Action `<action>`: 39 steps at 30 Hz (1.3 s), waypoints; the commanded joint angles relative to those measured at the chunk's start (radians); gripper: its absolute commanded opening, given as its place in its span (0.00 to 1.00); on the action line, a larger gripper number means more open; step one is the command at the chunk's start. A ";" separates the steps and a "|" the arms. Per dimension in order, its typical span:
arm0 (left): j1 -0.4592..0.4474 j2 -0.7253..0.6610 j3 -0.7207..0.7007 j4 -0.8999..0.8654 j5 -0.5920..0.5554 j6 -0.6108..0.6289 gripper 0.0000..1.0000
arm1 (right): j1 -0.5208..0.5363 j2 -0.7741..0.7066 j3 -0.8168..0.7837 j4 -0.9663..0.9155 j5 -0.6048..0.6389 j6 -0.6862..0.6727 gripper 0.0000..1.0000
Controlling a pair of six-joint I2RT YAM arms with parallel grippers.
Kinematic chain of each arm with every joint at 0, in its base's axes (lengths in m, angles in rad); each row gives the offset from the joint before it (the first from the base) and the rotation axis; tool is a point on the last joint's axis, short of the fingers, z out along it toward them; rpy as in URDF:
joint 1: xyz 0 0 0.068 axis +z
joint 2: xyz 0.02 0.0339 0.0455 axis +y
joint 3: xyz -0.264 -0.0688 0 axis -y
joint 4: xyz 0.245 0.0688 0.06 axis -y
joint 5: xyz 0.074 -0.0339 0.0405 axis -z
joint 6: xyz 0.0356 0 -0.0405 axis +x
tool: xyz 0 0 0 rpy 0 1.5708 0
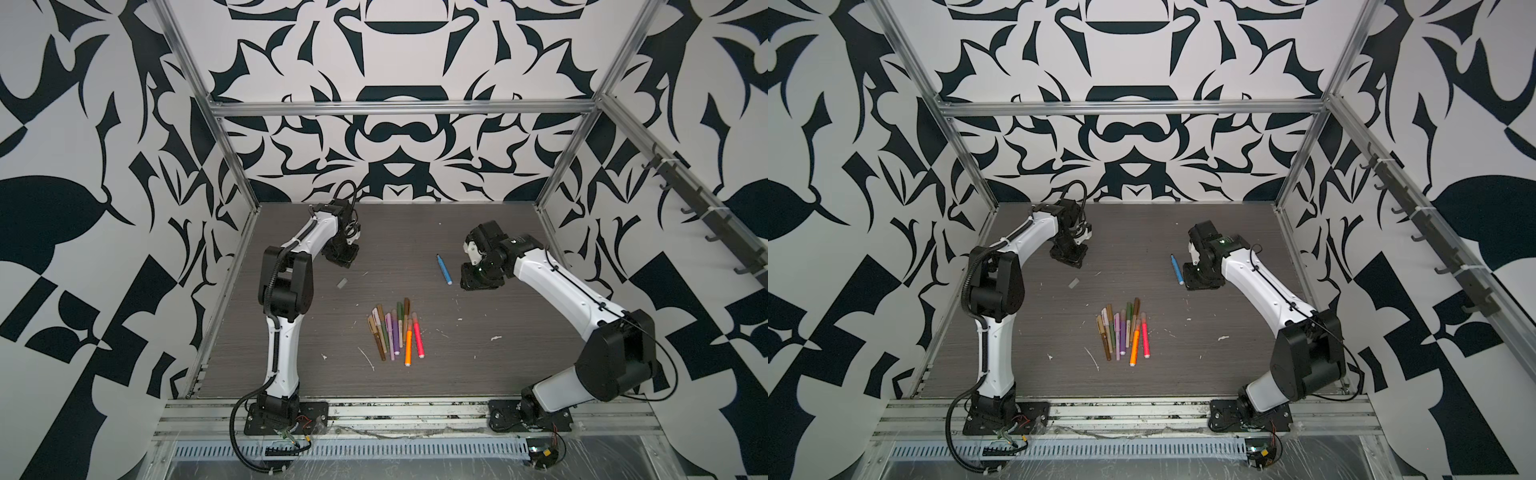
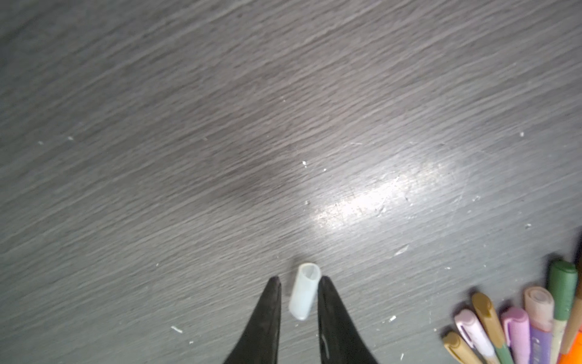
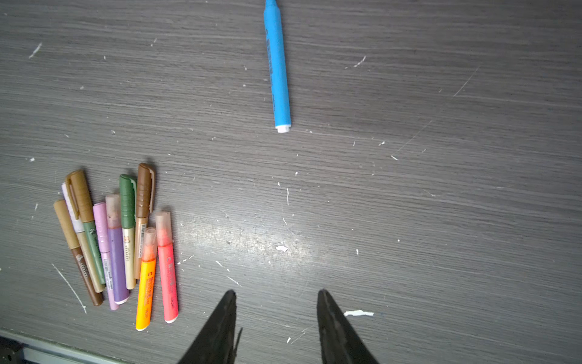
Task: Remove pen caps from pens
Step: Place the pen cap at the center of the table.
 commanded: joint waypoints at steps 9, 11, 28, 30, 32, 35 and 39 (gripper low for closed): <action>0.009 -0.139 -0.114 0.139 -0.002 -0.107 0.34 | -0.001 0.031 0.048 -0.036 -0.057 -0.035 0.45; 0.021 -0.202 -0.162 0.202 0.017 -0.203 0.36 | 0.000 0.050 0.063 -0.033 -0.065 -0.037 0.45; 0.148 -0.780 -0.823 0.740 0.161 -1.087 0.62 | 0.126 0.369 0.436 -0.081 -0.089 0.026 0.45; 0.168 -0.806 -0.879 0.764 0.210 -1.156 0.62 | 0.128 0.396 0.467 -0.084 -0.106 0.044 0.45; 0.169 -0.831 -0.907 0.750 0.208 -1.176 0.62 | 0.134 0.426 0.503 -0.105 -0.110 0.050 0.45; 0.169 -0.864 -0.934 0.721 0.179 -1.202 0.74 | 0.149 0.459 0.562 -0.135 -0.098 0.047 0.45; 0.172 -0.885 -0.992 0.771 0.196 -1.303 0.99 | 0.163 0.478 0.597 -0.149 -0.093 0.054 0.45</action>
